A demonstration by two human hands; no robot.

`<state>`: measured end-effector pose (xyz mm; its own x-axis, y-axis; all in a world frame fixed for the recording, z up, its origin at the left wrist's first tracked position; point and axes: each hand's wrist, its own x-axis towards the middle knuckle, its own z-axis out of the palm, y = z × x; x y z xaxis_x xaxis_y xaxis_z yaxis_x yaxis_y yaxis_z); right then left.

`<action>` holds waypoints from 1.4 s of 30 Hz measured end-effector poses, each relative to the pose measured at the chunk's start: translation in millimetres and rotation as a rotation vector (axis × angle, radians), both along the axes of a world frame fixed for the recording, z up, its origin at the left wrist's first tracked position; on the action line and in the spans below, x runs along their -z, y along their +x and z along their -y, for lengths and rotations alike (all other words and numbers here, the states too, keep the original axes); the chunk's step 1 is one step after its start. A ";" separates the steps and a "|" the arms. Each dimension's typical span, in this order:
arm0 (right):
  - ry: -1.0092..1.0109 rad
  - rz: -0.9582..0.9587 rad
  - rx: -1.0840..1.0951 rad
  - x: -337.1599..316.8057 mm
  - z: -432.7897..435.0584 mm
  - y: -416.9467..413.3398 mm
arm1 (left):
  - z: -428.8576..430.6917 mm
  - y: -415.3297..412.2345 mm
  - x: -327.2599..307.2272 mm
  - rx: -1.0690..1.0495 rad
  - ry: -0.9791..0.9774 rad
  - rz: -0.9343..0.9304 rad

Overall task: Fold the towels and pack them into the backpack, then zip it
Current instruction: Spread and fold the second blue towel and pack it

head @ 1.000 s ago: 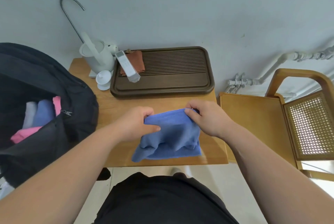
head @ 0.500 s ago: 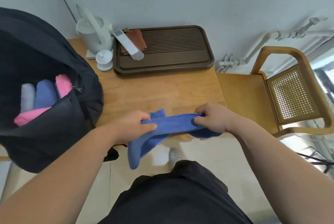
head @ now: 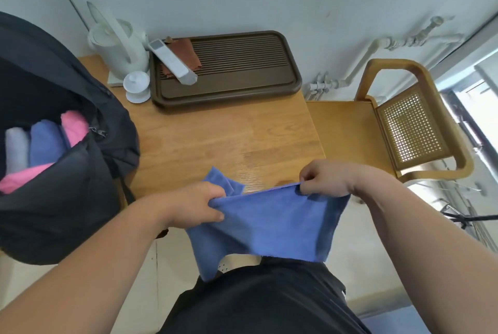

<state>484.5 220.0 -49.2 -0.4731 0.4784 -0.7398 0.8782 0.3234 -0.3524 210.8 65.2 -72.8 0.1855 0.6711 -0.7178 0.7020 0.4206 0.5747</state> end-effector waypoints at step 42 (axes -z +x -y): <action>0.587 -0.118 -0.100 186.6 -156.5 -48.5 | -232.1 -0.9 146.7 -0.132 0.639 -0.775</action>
